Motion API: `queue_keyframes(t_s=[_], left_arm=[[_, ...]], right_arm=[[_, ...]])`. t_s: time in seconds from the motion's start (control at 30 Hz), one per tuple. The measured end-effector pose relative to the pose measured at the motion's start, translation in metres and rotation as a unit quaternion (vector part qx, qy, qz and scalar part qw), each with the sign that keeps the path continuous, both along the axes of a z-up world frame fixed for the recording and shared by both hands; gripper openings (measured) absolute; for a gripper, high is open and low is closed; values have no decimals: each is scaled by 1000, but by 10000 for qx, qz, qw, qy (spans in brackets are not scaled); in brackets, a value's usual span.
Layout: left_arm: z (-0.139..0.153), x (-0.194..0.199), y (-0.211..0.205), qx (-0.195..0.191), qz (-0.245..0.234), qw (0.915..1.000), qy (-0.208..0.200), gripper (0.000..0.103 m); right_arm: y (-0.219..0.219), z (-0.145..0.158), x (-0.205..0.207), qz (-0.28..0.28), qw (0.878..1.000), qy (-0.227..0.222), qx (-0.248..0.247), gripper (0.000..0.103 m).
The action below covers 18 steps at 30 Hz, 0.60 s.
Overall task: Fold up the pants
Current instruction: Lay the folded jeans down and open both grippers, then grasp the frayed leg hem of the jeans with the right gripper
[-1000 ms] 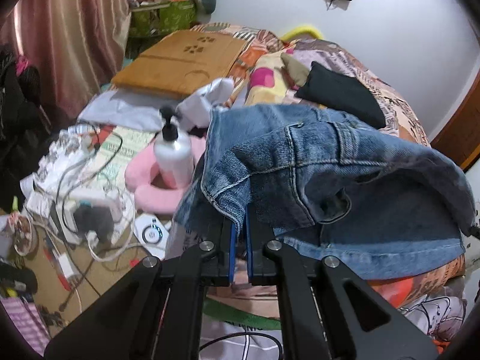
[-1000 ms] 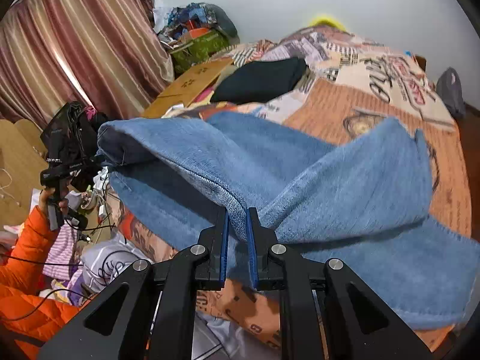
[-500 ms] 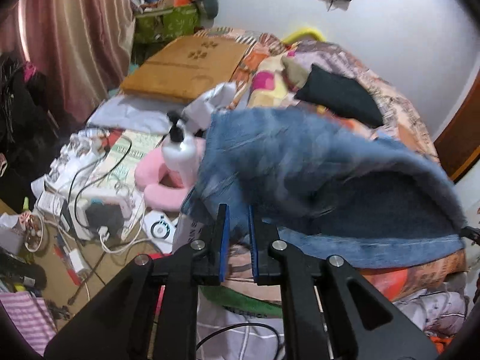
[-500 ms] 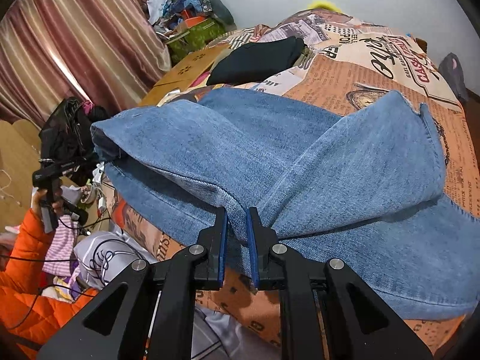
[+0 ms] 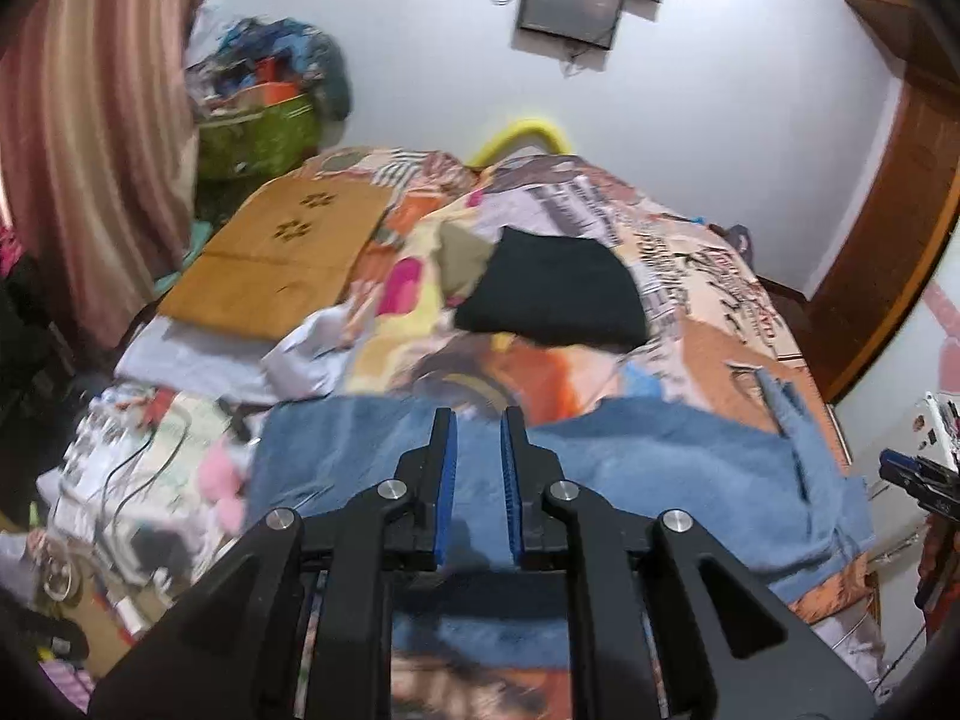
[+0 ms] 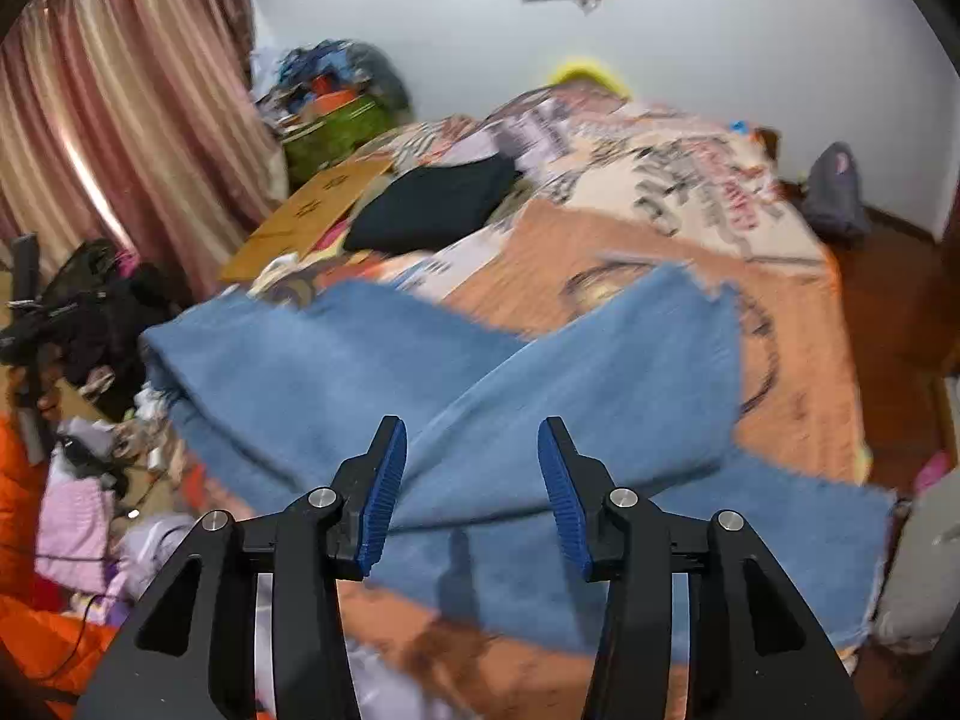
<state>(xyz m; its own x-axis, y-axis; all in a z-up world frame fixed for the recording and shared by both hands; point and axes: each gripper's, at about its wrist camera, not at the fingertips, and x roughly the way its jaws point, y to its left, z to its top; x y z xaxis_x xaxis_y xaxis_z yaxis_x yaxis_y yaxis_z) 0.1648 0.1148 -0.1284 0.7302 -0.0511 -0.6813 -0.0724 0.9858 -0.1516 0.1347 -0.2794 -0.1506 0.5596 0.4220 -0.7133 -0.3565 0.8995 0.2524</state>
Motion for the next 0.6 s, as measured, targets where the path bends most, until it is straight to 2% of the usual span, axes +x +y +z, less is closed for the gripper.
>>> queue_keyframes(t_s=[0.1, 0.27, 0.33, 0.37, 0.43, 0.6], left_arm=[[6, 24, -23, 70, -204, 9998, -45, 26], [5, 64, -54, 112, -475, 9988, 21, 29], [2, 80, -66, 166, -548, 9983, 55, 35], [-1, 90, -72, 235, -584, 9980, 80, 38], [-6, 101, -78, 364, -589, 9976, 80, 53], [-23, 124, -86, 557, -625, 9963, 174, 59]], right_arm=[[-15, 6, 21, -175, 9998, -93, -76, 43], [-30, 2, 68, -350, 9993, -39, -134, 43], [-32, -4, 87, -411, 9990, 2, -185, 46], [-34, -9, 99, -451, 9988, 61, -201, 49], [-34, -22, 123, -527, 9981, 224, -213, 53], [-32, -57, 174, -569, 9957, 697, -220, 54]])
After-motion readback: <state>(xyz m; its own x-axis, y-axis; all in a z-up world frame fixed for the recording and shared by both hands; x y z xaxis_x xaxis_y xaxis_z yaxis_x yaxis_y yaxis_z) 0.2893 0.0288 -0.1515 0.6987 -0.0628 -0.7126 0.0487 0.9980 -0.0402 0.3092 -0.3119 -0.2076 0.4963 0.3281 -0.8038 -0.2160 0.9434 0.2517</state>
